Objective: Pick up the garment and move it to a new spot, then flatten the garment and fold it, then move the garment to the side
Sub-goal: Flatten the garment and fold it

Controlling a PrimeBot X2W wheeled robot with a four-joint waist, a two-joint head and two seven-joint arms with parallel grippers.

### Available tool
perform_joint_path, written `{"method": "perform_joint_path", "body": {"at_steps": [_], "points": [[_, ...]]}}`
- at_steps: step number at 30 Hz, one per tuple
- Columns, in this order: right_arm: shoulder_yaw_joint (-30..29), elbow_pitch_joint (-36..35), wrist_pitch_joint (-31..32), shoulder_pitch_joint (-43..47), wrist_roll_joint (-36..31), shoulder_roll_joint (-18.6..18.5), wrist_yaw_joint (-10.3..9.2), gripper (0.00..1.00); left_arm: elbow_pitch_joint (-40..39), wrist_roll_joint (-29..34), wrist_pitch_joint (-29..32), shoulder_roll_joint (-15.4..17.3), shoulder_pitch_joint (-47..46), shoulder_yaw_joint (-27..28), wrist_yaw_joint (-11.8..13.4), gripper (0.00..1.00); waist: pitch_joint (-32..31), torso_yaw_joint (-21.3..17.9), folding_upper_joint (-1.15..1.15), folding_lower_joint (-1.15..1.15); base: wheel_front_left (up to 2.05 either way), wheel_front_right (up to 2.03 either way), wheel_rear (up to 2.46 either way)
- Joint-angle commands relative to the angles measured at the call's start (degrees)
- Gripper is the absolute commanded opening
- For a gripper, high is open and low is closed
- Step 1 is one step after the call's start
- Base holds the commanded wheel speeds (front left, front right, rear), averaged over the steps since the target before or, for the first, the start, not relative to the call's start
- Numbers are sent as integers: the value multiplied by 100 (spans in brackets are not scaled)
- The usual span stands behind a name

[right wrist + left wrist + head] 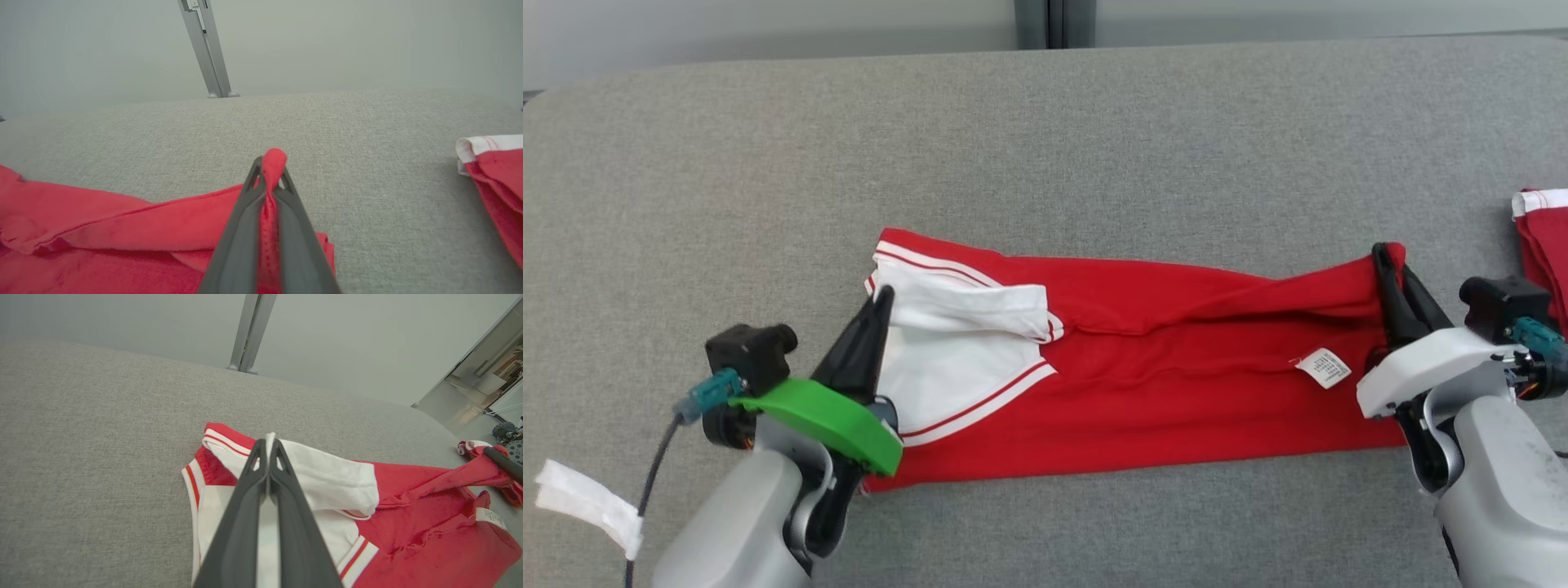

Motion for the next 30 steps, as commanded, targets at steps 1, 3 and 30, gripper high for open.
{"method": "perform_joint_path", "body": {"at_steps": [1, 3, 30], "points": [[7, -45, -10, 179, 35, 9, -12, 0, -52, 77, -14, -56, 219, 40, -11, 0, -240, 115, 0, 0, 0, 0, 0], [22, -66, -10, 362, 84, 35, -12, 0, -90, 149, -14, -159, 483, 82, -11, 0, -333, 135, 0, 0, 0, 0, 0], [-775, 84, -10, 1267, -370, 351, -11, 100, -160, 2071, -15, -1102, 1921, 1938, 102, 100, -709, 368, 0, 0, 0, 0, 0]]}}
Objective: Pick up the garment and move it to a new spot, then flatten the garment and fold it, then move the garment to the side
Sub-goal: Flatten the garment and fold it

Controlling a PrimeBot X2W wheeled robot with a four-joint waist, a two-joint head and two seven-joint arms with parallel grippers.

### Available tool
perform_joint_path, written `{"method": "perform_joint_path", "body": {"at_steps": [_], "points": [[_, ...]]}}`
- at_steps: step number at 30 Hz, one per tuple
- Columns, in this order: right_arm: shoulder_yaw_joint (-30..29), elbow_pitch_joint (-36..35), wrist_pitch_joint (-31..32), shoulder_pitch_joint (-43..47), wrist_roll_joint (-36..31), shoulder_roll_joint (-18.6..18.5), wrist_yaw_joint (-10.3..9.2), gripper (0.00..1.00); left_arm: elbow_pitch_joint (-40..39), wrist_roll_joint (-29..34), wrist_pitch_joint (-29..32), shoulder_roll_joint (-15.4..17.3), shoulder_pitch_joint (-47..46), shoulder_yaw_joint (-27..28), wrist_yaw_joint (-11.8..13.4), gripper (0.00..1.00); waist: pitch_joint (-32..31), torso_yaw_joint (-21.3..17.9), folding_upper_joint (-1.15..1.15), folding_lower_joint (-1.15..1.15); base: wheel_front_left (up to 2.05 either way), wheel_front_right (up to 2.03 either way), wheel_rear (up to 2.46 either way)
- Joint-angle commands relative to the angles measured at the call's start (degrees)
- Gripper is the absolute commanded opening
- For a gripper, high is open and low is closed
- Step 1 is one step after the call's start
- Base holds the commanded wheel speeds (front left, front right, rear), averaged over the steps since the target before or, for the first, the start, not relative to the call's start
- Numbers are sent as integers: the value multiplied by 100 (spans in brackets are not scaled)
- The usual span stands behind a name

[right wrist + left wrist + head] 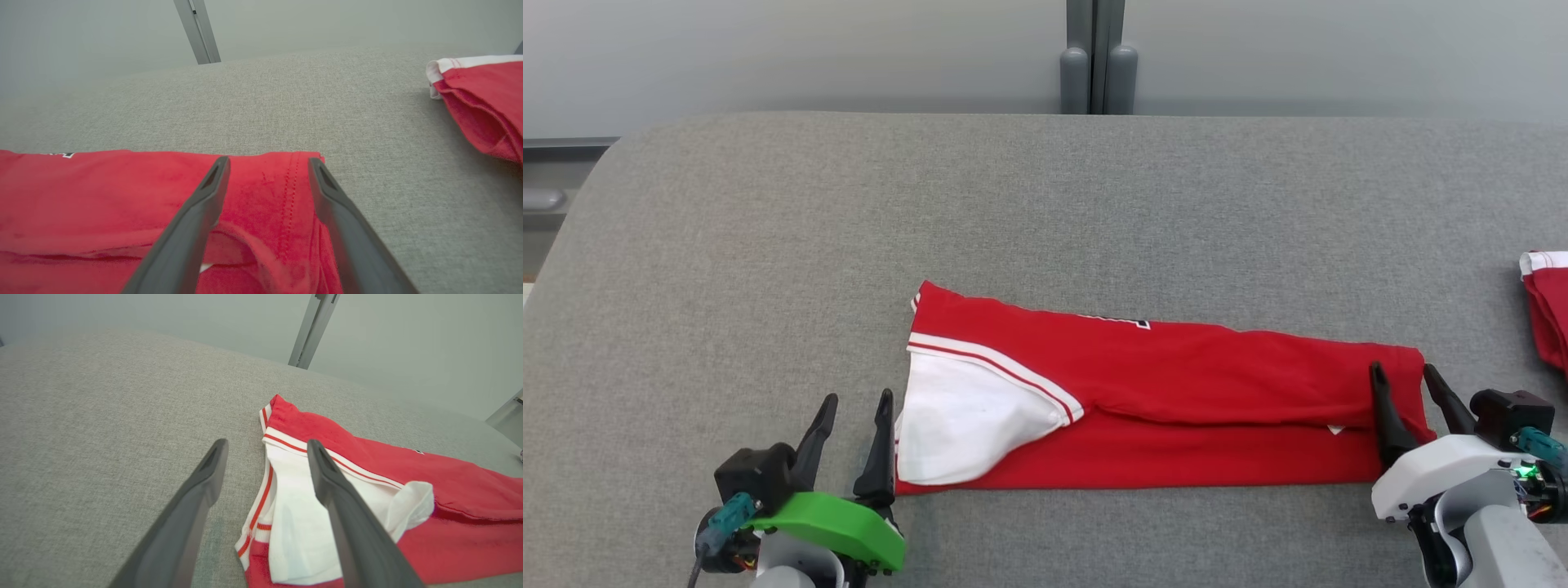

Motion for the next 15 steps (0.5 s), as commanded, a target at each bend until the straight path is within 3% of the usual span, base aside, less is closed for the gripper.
{"method": "perform_joint_path", "body": {"at_steps": [1, 8, 15], "points": [[-63, -22, -10, 107, -52, 8, -10, 100, -103, 237, -14, -106, 152, 165, 42, 100, -22, 5, 0, 0, 0, 0, 0], [-411, 520, -10, 37, -421, 11, -10, 100, -363, 1093, -14, -491, 405, 648, -31, 100, -36, 105, 0, 0, 0, 0, 0], [-562, 1401, 5, 0, -559, 148, -10, 100, -357, 1212, -14, -562, 397, 624, -77, 100, -39, 209, 0, 0, 0, 0, 0]]}}
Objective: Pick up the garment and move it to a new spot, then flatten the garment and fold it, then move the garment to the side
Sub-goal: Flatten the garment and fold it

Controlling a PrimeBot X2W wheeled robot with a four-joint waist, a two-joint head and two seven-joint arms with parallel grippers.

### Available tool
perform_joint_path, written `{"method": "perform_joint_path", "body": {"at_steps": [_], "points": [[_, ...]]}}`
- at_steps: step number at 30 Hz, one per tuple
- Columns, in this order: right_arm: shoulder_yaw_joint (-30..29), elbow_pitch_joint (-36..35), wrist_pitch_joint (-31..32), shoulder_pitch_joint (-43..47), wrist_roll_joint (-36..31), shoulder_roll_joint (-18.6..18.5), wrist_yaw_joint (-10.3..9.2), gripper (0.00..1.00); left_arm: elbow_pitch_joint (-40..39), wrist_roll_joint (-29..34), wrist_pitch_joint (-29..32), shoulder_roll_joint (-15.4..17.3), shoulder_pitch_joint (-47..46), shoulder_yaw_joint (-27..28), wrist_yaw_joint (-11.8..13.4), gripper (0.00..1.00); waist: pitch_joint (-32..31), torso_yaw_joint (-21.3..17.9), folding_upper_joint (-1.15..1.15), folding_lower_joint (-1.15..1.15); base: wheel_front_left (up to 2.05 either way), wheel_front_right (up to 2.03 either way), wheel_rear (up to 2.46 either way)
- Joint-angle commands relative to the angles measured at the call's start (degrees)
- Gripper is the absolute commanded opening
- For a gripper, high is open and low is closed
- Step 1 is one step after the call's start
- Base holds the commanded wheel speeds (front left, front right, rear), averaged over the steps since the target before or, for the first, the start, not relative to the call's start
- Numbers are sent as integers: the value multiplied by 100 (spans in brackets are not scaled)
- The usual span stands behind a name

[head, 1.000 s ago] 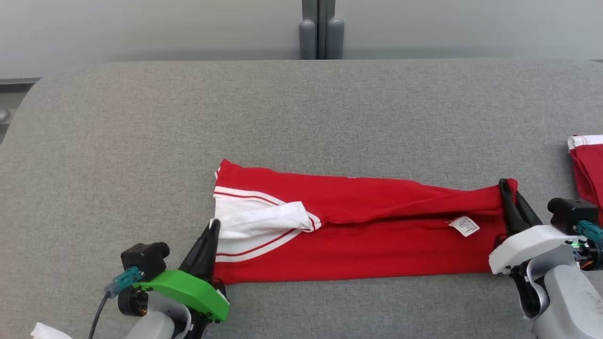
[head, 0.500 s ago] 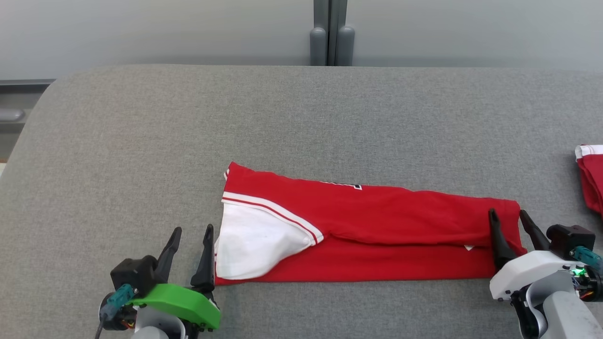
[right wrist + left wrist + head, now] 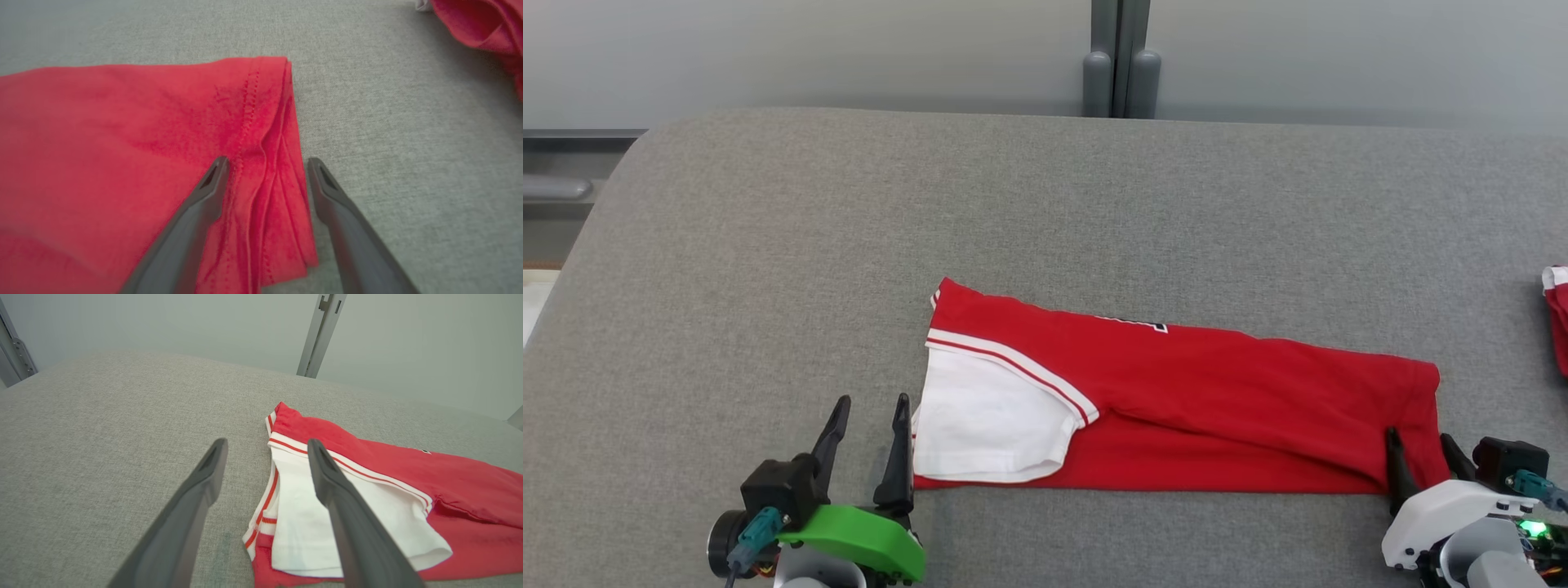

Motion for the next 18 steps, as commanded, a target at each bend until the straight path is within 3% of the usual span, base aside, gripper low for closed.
{"method": "perform_joint_path", "body": {"at_steps": [1, 2, 3, 9, 13, 18], "points": [[54, 256, 40, 46, 58, 63, -9, 100, 0, -70, -14, -6, 65, -40, -30, 100, -12, 6, 0, 0, 0, 0, 0], [93, 345, 52, 39, 88, 88, -8, 95, -6, -96, -14, -5, 73, -67, -33, 100, -14, 3, 0, 0, 0, 0, 0], [117, 428, 53, 13, 156, 123, -7, 0, 1, -102, -14, -6, 83, -106, -37, 100, -13, -7, 0, 0, 0, 0, 0], [-368, -48, 14, -128, 164, -145, -18, 0, -17, -161, -14, -3, 78, -120, -35, 100, 13, -84, 0, 0, 0, 0, 0], [-781, -724, 9, -141, -39, -51, -11, 0, 20, -195, -14, -4, 53, -135, -13, 100, 22, -129, 0, 0, 0, 0, 0], [-397, -1692, 9, -83, 103, 163, -10, 0, 85, -246, -14, -3, 64, -201, 15, 100, -4, -136, 0, 0, 0, 0, 0]]}}
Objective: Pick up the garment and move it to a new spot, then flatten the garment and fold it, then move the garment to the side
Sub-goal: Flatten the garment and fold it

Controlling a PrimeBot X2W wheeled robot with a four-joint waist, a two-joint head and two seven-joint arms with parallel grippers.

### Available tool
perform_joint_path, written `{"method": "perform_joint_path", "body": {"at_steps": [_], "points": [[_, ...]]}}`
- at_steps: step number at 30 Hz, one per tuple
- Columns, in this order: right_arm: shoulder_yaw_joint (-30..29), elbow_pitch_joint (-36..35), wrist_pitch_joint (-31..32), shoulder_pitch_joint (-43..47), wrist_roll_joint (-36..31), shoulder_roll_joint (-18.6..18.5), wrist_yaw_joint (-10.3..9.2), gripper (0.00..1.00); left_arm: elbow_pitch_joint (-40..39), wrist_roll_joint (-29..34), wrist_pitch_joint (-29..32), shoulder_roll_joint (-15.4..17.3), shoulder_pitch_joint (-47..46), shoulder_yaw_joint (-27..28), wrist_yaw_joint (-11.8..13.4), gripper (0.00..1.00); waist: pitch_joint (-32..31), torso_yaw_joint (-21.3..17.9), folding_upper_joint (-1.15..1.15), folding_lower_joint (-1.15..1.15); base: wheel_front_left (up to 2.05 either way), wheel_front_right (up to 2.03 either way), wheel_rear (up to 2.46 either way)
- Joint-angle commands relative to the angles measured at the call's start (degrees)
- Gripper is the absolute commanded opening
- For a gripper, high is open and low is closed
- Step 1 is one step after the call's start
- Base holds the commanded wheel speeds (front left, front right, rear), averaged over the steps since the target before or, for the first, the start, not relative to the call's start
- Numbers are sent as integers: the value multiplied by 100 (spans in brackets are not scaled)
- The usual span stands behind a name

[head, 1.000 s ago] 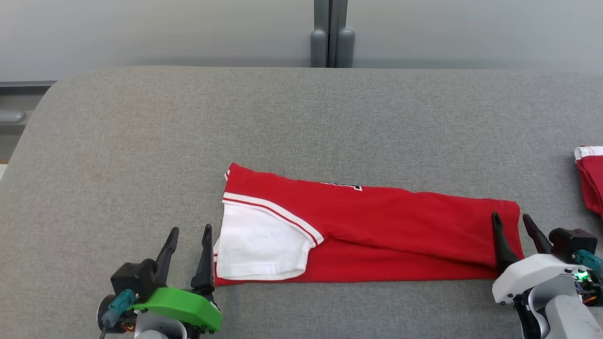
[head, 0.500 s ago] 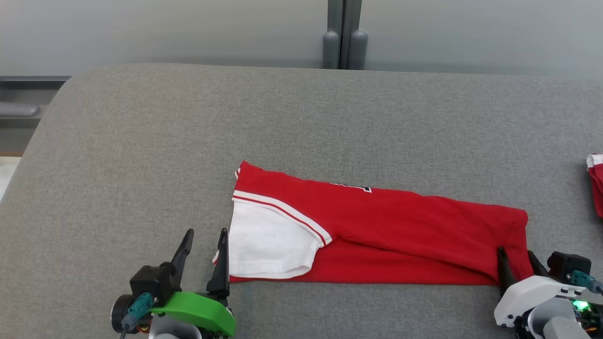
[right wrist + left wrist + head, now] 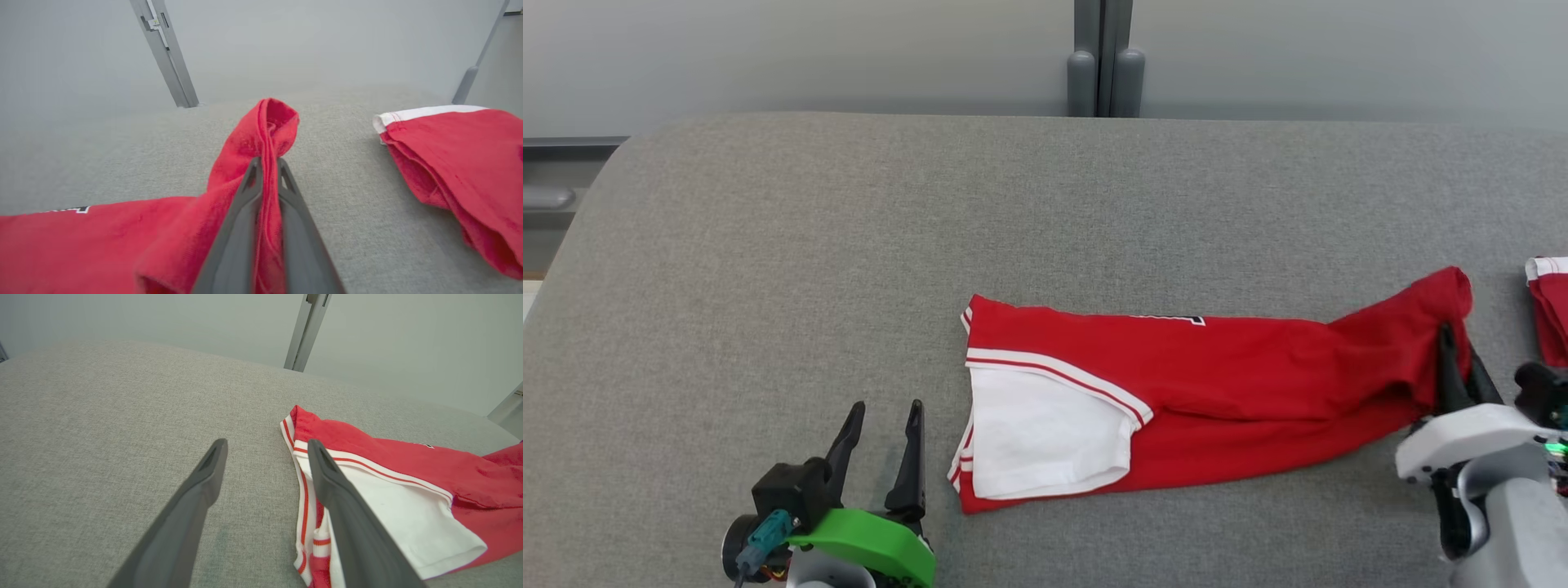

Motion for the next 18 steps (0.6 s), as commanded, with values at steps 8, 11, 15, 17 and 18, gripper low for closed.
{"method": "perform_joint_path", "body": {"at_steps": [8, 11, 15, 17, 18], "points": [[2148, -1069, -10, 117, 1137, 177, -10, 0, 100, -79, -14, 9, 47, -174, 54, 100, -75, 239, 0, 0, 0, 0, 0], [2857, -1111, -7, -31, 1415, 191, -10, 0, 132, -91, -14, 9, -34, -277, 49, 100, -60, 471, 0, 0, 0, 0, 0], [3599, -892, 1, -272, 1728, 188, -10, 0, 175, -139, -14, 11, -115, -433, 67, 100, -25, 876, 0, 0, 0, 0, 0], [3866, -735, -1, -421, 1844, 189, -10, 0, 196, -164, -15, 10, -137, -512, 76, 100, -3, 1088, 0, 0, 0, 0, 0], [4006, -638, -2, -501, 1915, 189, -10, 0, 199, -176, -14, 9, -136, -533, 86, 100, 8, 1186, 0, 0, 0, 0, 0]]}}
